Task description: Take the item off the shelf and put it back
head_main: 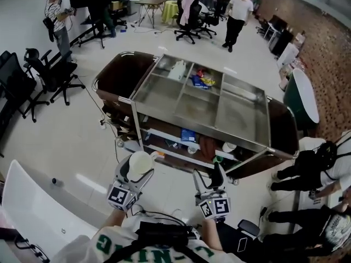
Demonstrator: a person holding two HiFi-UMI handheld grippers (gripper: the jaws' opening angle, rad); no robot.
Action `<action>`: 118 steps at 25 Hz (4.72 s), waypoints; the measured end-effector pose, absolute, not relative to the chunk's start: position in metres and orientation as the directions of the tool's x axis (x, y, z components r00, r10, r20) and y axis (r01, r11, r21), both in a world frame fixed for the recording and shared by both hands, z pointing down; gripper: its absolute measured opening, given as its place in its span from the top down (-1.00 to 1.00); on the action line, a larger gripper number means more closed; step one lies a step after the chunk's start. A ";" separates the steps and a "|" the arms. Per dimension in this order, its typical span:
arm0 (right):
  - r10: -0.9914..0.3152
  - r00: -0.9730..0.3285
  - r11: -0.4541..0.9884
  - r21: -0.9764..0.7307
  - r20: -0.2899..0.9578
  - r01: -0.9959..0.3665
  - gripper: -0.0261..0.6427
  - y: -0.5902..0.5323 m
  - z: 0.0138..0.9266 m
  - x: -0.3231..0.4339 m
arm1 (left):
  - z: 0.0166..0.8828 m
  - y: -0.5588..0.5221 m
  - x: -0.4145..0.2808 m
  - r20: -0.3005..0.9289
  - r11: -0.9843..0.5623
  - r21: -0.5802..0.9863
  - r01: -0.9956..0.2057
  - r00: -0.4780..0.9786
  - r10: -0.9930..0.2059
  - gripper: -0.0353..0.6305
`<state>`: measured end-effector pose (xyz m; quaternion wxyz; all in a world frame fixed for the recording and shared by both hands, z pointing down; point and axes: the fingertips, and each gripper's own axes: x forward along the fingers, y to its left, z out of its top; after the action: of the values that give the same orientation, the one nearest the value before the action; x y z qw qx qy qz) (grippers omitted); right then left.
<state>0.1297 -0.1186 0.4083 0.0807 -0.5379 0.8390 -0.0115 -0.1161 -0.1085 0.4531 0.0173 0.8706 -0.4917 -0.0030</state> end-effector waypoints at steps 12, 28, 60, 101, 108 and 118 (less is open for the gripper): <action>-0.905 -0.402 0.422 -0.161 -0.141 -0.892 -0.22 -0.110 0.413 0.122 | 0.434 -0.078 -0.106 -0.005 -0.535 0.095 -0.839 0.537 -0.843 -0.24; -0.917 -0.380 0.398 -0.183 -0.126 -0.899 -0.21 -0.101 0.427 0.135 | 0.473 -0.075 -0.105 0.070 -0.535 0.066 -0.842 0.539 -0.840 -0.24; -0.930 -0.364 0.344 -0.240 0.045 -0.908 -0.18 -0.173 0.505 0.138 | 0.702 -0.414 -0.051 0.291 -0.462 0.021 -0.886 0.448 -0.845 -0.24; -0.902 -0.420 0.427 -0.074 -0.097 -0.901 -0.18 -0.113 0.430 0.114 | 0.436 -0.100 -0.156 -0.041 -0.391 -0.068 -0.918 0.395 -0.918 -0.41; -0.902 -0.426 0.429 -0.035 -0.069 -0.903 -0.17 -0.111 0.432 0.105 | 0.427 -0.098 -0.143 -0.064 -0.419 -0.083 -0.904 0.425 -0.903 -0.41; -0.903 -0.419 0.423 -0.027 -0.091 -0.906 -0.17 -0.101 0.428 0.114 | 0.428 -0.101 -0.113 -0.065 -0.482 -0.039 -0.875 0.484 -0.873 -0.41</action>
<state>0.1137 -0.1007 0.4282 0.0456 -0.5369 0.8423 0.0129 -0.1126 -0.1014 0.4275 -0.0333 0.8607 -0.5076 -0.0181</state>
